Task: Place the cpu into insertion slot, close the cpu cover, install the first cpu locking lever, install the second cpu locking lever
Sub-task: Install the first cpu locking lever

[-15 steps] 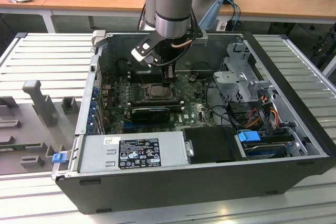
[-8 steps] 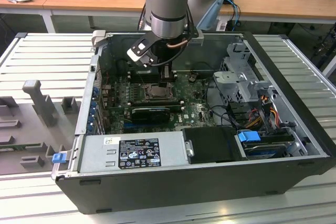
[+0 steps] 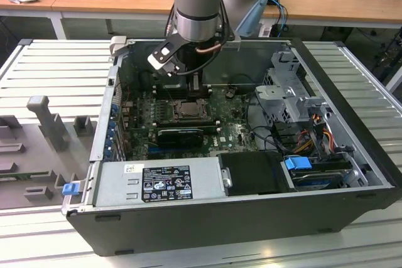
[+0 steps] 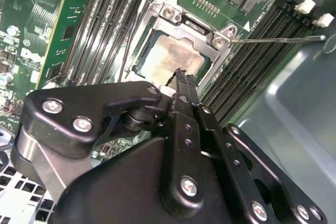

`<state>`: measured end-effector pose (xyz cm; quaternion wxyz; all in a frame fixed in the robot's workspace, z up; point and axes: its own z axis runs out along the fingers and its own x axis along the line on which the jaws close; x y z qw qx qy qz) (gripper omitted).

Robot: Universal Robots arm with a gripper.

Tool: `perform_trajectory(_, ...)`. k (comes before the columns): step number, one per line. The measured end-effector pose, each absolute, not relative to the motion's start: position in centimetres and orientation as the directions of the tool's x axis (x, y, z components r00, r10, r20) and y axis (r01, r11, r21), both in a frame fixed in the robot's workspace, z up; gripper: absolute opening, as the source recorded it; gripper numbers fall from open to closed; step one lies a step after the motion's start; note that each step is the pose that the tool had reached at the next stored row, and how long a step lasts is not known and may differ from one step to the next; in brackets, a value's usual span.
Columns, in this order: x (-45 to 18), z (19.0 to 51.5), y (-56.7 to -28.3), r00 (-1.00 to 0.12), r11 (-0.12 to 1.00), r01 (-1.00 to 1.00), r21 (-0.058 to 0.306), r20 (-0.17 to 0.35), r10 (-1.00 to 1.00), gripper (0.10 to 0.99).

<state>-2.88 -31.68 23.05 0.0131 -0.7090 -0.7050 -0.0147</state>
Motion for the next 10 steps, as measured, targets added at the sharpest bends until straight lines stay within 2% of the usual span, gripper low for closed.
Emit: perform_trajectory(10,-2.9,25.7,-31.7,0.006,-0.006,1.0,0.002,0.039,0.999,0.106)
